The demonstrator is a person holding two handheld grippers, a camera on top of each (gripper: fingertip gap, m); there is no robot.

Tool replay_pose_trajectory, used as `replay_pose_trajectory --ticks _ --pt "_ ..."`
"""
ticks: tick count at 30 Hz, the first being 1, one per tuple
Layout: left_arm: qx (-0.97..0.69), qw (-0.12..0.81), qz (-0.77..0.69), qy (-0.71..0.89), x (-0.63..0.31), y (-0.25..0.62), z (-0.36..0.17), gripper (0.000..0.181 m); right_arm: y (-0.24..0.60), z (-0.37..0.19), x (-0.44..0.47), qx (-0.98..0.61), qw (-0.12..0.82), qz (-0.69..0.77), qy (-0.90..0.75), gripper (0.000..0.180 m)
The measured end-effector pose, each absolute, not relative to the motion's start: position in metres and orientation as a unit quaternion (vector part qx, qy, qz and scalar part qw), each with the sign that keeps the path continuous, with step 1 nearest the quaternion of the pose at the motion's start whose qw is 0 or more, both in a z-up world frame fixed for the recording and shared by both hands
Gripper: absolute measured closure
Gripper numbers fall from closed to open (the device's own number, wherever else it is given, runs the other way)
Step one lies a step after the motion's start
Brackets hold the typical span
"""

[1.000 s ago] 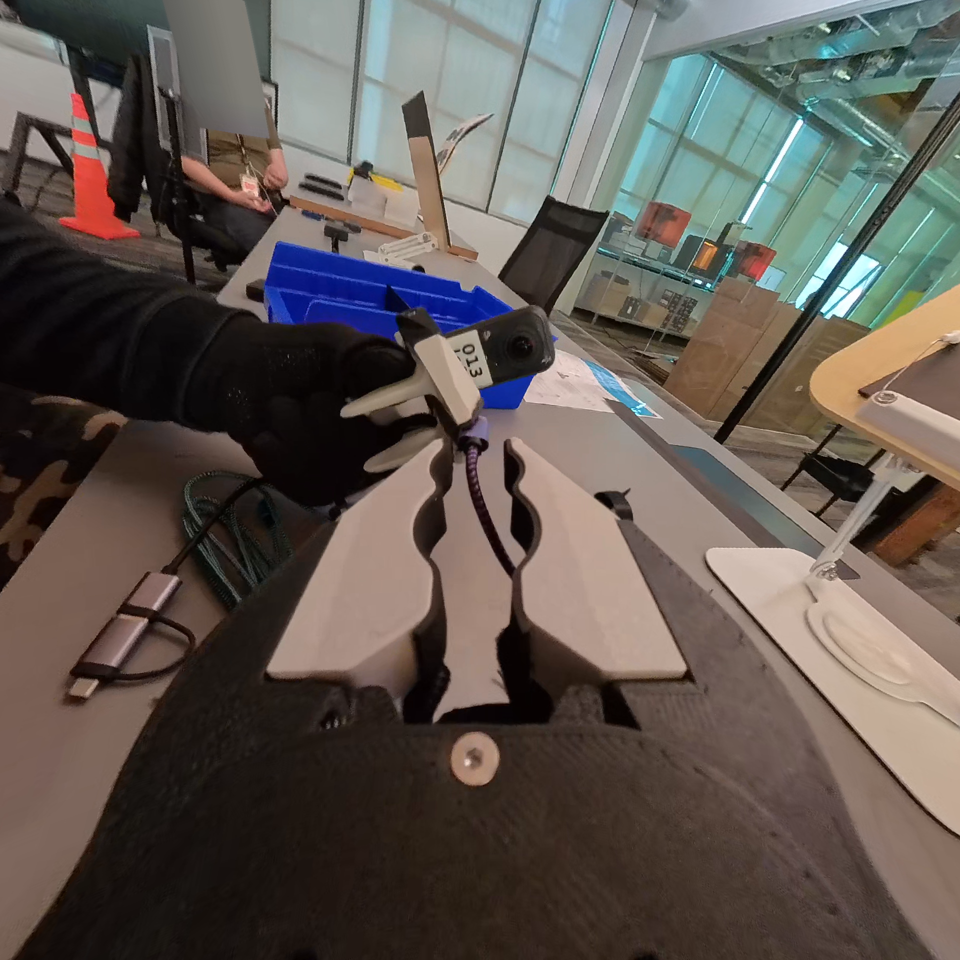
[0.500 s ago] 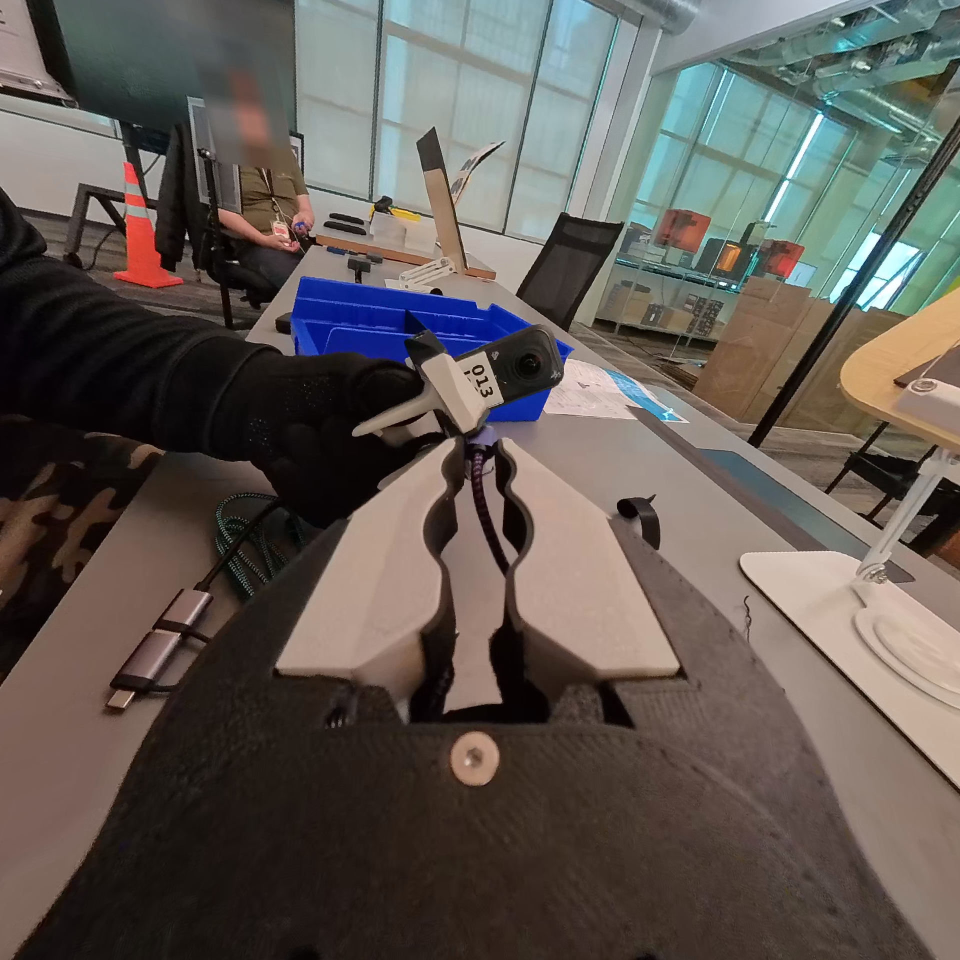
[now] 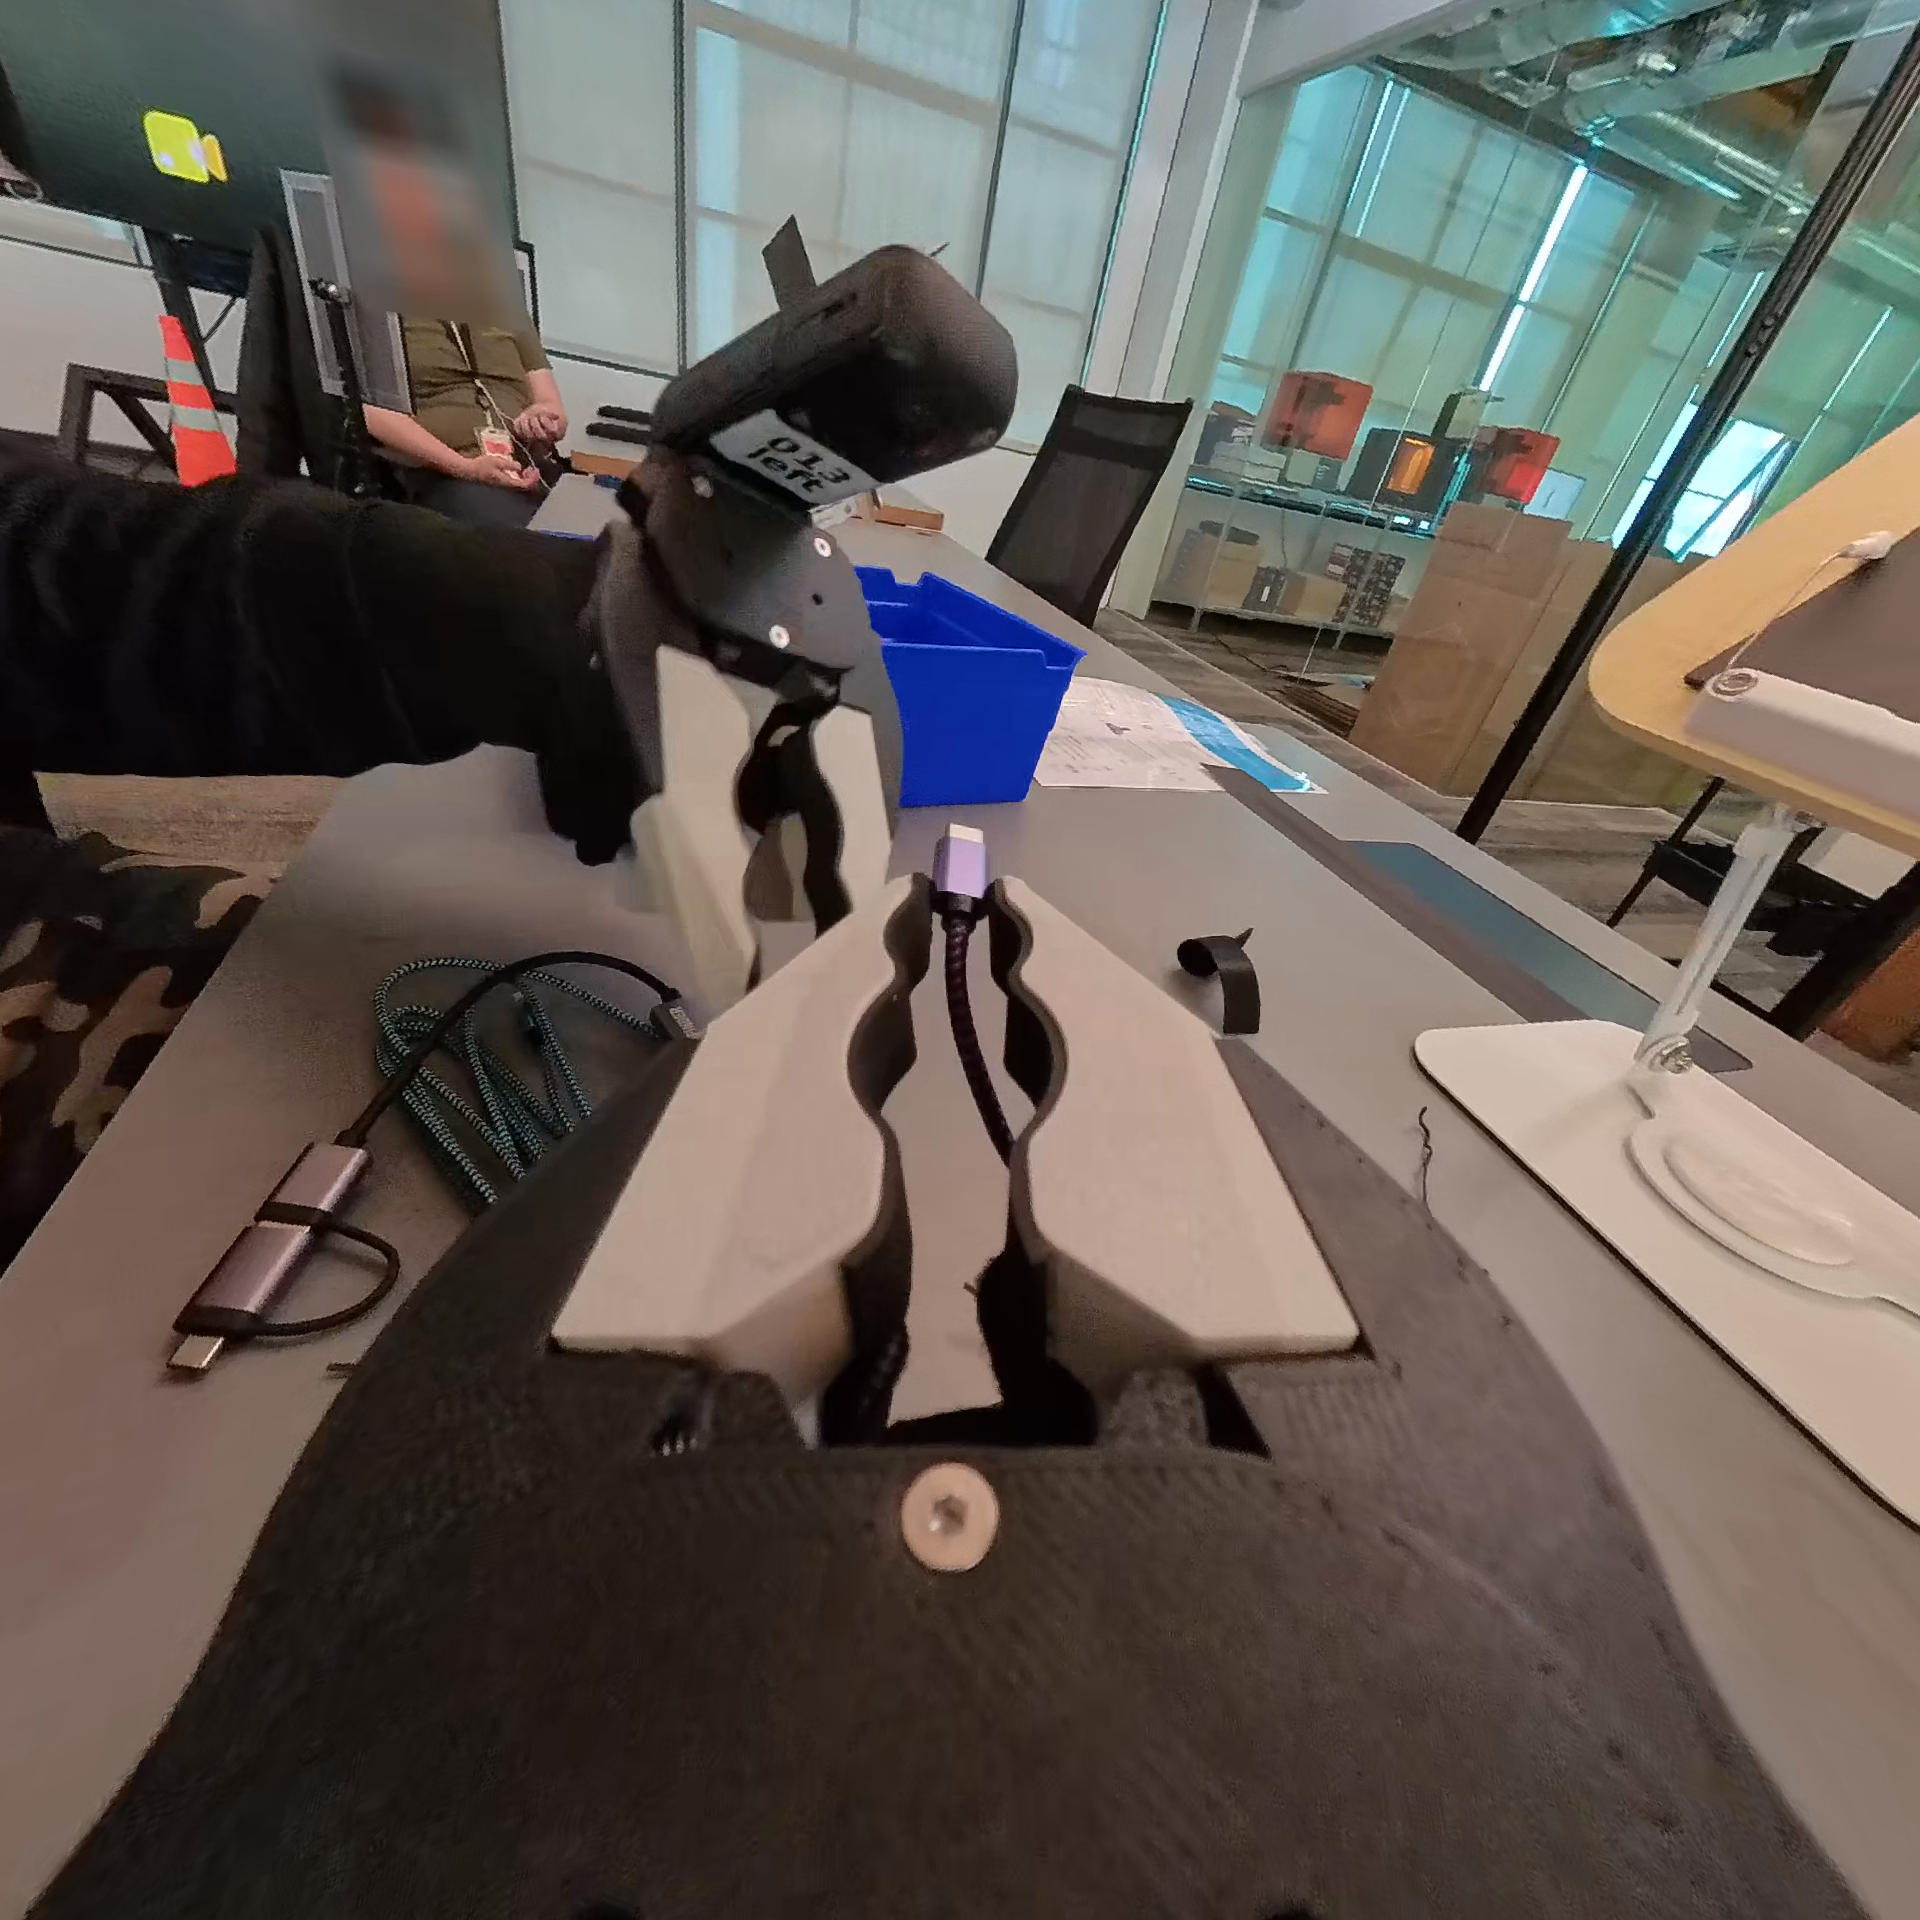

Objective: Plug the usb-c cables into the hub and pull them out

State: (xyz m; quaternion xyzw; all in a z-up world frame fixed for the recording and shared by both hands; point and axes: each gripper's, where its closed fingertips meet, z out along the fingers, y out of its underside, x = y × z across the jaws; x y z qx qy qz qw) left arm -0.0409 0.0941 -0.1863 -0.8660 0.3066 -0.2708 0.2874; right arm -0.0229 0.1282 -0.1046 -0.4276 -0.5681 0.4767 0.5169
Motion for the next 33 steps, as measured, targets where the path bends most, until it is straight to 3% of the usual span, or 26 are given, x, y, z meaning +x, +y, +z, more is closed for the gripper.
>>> replay_pose_trajectory --ticks 7,20,33 --pt "-0.896 0.214 -0.148 0.36 -0.044 0.092 -0.23 0.147 0.131 -0.109 -0.023 -0.434 0.515 0.47 -0.57 0.172" --pt "-0.896 0.229 -0.1 0.366 -0.048 0.104 -0.242 0.161 0.131 -0.109 -0.021 -0.434 0.511 0.471 -0.573 0.171" --pt "-0.844 0.323 -0.135 0.407 -0.073 0.094 -0.174 0.161 0.114 -0.124 -0.019 -0.426 0.451 0.479 -0.621 0.172"
